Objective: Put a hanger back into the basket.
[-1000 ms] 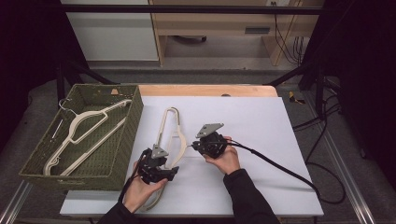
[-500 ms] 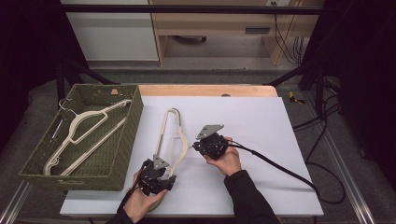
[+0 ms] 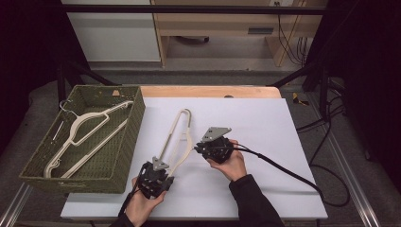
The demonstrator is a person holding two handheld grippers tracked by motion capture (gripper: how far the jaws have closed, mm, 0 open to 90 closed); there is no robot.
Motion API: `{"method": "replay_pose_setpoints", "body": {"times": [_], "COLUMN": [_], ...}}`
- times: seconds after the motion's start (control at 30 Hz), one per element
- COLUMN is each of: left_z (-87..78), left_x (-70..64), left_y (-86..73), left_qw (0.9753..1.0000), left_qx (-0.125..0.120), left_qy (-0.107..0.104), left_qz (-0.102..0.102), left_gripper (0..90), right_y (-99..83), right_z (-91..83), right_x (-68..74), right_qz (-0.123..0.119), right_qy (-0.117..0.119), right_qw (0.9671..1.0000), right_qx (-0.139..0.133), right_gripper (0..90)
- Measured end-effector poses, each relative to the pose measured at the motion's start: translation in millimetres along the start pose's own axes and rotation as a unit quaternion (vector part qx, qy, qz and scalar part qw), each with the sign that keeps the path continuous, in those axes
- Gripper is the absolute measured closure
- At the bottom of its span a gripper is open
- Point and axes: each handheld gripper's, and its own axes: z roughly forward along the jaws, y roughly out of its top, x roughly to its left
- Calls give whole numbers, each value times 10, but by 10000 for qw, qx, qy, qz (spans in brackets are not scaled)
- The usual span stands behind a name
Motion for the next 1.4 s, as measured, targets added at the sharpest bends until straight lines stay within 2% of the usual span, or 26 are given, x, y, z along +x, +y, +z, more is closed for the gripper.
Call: {"method": "replay_pose_setpoints", "body": {"times": [0.17,0.3,0.33,0.4,0.5,0.6,0.73,0.77,0.87,1.1,1.17,1.3,1.4], "left_z": [-60,-115,-127,-177,-249,-328,-429,-450,-499,-640,-669,-732,-809], "left_x": [-1,26,33,63,107,164,230,243,269,283,297,337,360], "left_y": [21,36,39,54,81,109,133,135,143,146,144,139,140], "left_qw": [9998,9996,9995,9994,9991,9985,9978,9976,9970,9932,9926,9905,9886], "left_qx": [-97,-174,-212,-263,-384,-497,-614,-650,-719,-1006,-1053,-1293,-1473], "left_qy": [166,193,203,181,175,210,238,242,287,578,603,477,305], "left_qz": [67,102,99,111,33,-4,-60,-59,-71,52,82,30,0], "left_gripper": [800,802,803,804,806,810,815,817,820,838,850,853,853], "right_y": [64,74,42,-43,-218,-465,-735,-803,-916,-1090,-1122,-1149,-1149], "right_z": [-302,-637,-739,-881,-1031,-1152,-1230,-1238,-1239,-1246,-1252,-1267,-1288], "right_x": [61,58,41,-3,-80,-164,-253,-272,-303,-321,-340,-358,-361], "right_qz": [1,139,210,377,600,895,1215,1342,1534,1615,1699,1706,1698], "right_qy": [192,292,248,152,-42,-219,-375,-420,-377,-426,-460,-508,-520], "right_qw": [9977,9919,9900,9881,9867,9844,9814,9793,9770,9776,9758,9758,9754], "right_qx": [-652,-1227,-1372,-1482,-1509,-1498,-1440,-1454,-1431,-1280,-1294,-1266,-1304], "right_gripper": [646,538,517,483,431,380,303,277,205,174,173,171,168]}}
